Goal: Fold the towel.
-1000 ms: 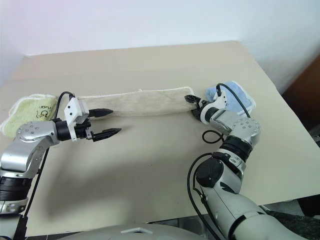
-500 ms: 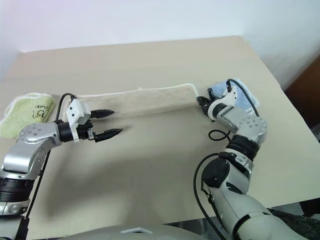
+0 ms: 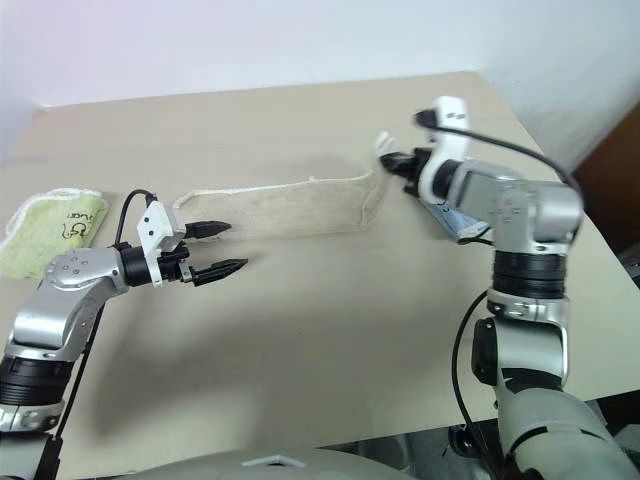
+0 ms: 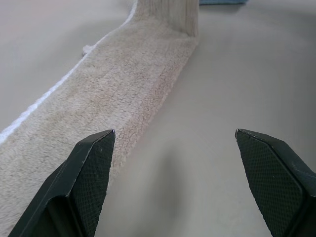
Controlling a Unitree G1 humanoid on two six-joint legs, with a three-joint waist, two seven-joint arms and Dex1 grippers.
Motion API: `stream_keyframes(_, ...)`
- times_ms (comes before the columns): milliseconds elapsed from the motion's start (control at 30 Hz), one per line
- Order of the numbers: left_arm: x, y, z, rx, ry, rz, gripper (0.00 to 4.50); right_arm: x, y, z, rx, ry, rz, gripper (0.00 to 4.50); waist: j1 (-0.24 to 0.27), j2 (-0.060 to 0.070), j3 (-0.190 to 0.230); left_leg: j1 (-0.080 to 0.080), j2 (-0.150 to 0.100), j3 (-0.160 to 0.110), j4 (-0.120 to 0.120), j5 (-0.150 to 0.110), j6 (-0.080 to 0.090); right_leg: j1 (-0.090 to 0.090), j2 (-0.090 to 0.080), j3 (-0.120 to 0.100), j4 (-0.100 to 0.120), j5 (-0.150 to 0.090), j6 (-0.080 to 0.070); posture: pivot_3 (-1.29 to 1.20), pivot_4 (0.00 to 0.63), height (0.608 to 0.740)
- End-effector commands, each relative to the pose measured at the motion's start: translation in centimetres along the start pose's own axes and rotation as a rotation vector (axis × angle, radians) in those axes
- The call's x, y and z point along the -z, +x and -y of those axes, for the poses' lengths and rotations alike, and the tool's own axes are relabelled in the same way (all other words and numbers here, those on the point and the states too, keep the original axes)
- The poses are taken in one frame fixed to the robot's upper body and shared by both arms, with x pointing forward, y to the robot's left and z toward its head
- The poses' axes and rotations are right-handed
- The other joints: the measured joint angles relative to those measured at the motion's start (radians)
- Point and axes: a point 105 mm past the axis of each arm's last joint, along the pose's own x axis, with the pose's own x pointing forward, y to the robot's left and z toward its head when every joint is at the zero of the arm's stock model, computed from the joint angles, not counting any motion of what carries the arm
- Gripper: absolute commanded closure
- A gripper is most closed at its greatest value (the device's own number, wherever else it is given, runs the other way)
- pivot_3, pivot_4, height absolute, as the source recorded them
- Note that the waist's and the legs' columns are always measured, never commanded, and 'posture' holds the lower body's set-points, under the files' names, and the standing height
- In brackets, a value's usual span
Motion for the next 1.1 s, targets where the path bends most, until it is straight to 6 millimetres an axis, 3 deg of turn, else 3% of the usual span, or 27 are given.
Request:
stream_keyframes(33,-1.1,0.3,-0.3,-0.003,0.048,0.032,0.41,0.2,3.1,-4.6,-0.16,-0.215,-0.047,4.46,0.0,0.0,0.0,0.0,0.0,0.0,0.001,0.0,0.0,0.0,0.0,0.0,0.0,0.0,0.0,0.0,0.15,0.728)
stream_keyframes(167,-1.3,0.3,-0.2,-0.015,0.048,0.041,0.41,1.9,5.6,-7.1,-0.258,-0.268,-0.106,4.46,0.002,0.0,0.0,-0.001,-0.001,0.0,0.0,0.0,0.0,-0.001,-0.001,0.0,0.0,0.0,0.0,0.0,0.15,0.728)
stream_keyframes(400,-1.1,-0.6,0.1,-0.058,0.04,0.033,0.41,3.4,7.2,-7.6,-0.285,-0.243,-0.144,4.46,0.008,0.0,0.0,-0.007,-0.003,-0.002,0.0,0.0,0.0,-0.006,-0.003,0.0,0.001,0.0,0.0,0.0,0.15,0.728)
stream_keyframes(600,-1.1,-0.9,0.2,-0.076,0.029,0.034,0.41,1.9,6.5,-8.1,-0.334,-0.144,-0.071,2.81,0.005,0.0,0.0,-0.009,-0.003,-0.002,0.0,0.0,-0.001,-0.009,-0.002,0.0,0.001,0.0,0.0,0.0,0.15,0.728)
stream_keyframes(767,-1.5,-1.2,0.4,-0.104,-0.032,0.078,0.41,-0.3,4.2,-8.1,-0.35,-0.12,0.056,1.14,0.005,0.0,0.0,-0.009,-0.003,-0.002,0.0,0.0,-0.001,-0.009,-0.002,0.0,0.001,0.0,0.0,0.0,0.15,0.728)
stream_keyframes(833,-1.6,-1.4,0.3,-0.12,-0.06,0.096,0.41,-0.6,3.7,-7.9,-0.345,-0.117,0.084,1.14,0.006,0.0,0.0,-0.009,-0.003,-0.002,0.0,0.0,-0.001,-0.009,-0.002,0.0,0.001,0.0,0.0,0.0,0.15,0.728)
stream_keyframes(900,-2.1,-1.7,-0.1,-0.159,-0.116,0.142,0.41,-0.3,3.9,-6.3,-0.266,-0.145,0.105,1.14,0.006,-0.001,0.0,-0.009,-0.003,-0.002,0.0,0.0,-0.001,-0.008,-0.002,0.0,0.001,0.0,0.0,0.0,0.15,0.728)
stream_keyframes(1000,-2.0,-2.4,-1.2,-0.264,-0.209,0.169,0.41,1.1,4.9,-4.1,-0.199,-0.16,0.11,1.76,0.006,-0.001,0.0,-0.007,-0.004,-0.002,0.0,0.0,-0.001,-0.007,-0.002,0.0,0.0,0.0,0.0,0.0,0.15,0.728)
stream_keyframes(1100,-1.9,-2.7,-1.7,-0.313,-0.276,0.184,0.41,1.9,5.8,-3.2,-0.168,-0.224,0.112,2.76,0.003,-0.001,0.0,-0.007,-0.004,-0.002,0.0,0.0,-0.001,-0.007,-0.002,0.0,0.001,0.0,0.0,0.0,0.15,0.728)
